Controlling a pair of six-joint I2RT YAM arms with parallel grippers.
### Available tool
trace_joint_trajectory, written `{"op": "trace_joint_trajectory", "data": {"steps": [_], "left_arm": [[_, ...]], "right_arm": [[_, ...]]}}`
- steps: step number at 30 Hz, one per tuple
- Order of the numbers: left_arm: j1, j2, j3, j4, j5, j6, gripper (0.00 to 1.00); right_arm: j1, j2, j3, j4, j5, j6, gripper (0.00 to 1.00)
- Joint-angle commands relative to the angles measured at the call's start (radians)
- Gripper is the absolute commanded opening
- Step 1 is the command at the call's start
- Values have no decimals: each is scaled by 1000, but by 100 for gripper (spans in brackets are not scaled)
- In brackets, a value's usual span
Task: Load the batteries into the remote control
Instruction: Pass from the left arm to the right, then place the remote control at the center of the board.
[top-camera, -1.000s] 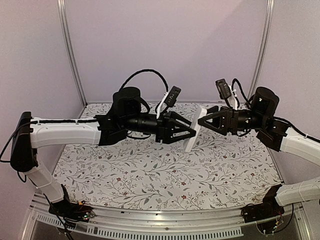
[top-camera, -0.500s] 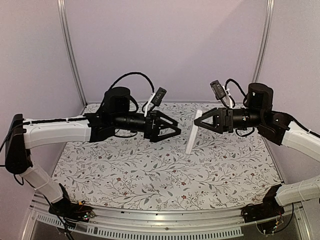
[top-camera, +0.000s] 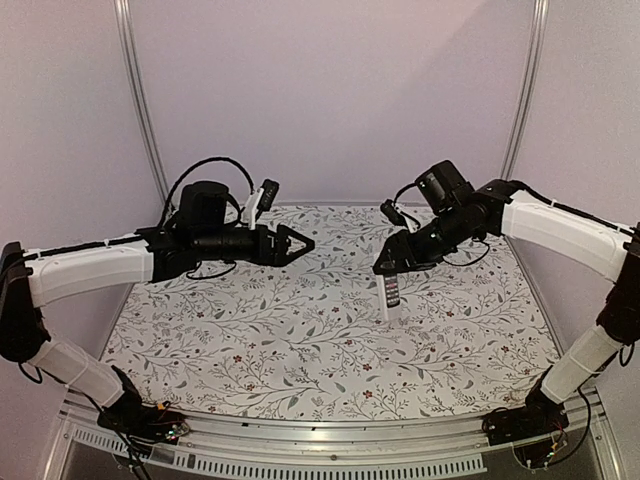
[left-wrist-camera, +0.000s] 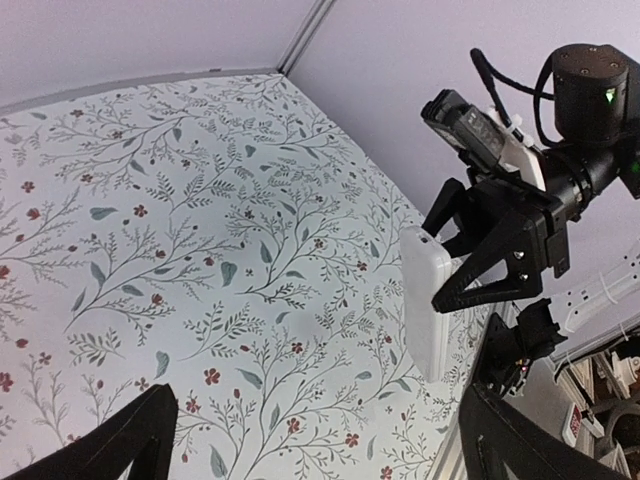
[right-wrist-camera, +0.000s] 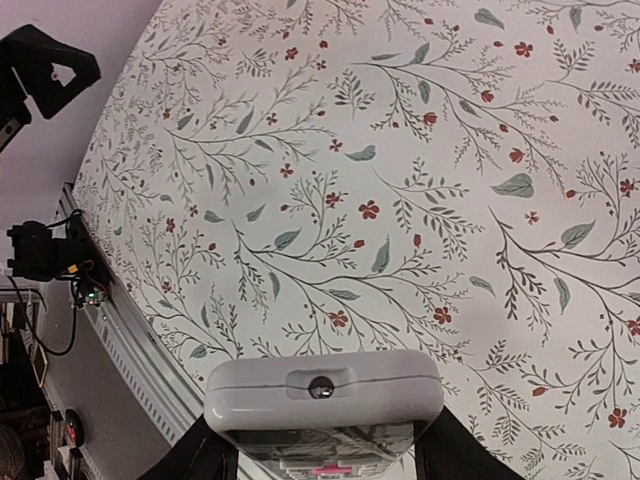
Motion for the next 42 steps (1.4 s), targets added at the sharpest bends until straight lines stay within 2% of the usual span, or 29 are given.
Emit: {"op": "trace_joint_trajectory", "data": {"steps": [1, 11, 15, 22, 26, 31, 38, 42], "left_arm": [[43, -10, -56, -51, -83, -37, 100], [105, -23, -114, -99, -167, -52, 100], [115, -35, -165, -14, -120, -59, 100], [120, -17, -211, 79, -105, -89, 100], [120, 6, -242, 164, -69, -137, 100], [122, 31, -268, 223, -54, -160, 100], [124, 53, -266, 239, -52, -146, 100], [126, 59, -266, 242, -59, -136, 100]], "right_arm": [[14, 141, 133, -195, 166, -24, 25], [66, 477, 419, -326, 292, -42, 24], [72, 614, 531, -389, 339, -40, 24], [78, 769, 701, -460, 376, -14, 24], [77, 865, 821, -540, 449, -16, 25], [76, 941, 883, -573, 473, -7, 27], [76, 977, 878, -535, 451, 17, 32], [76, 990, 878, -528, 464, 23, 40]]}}
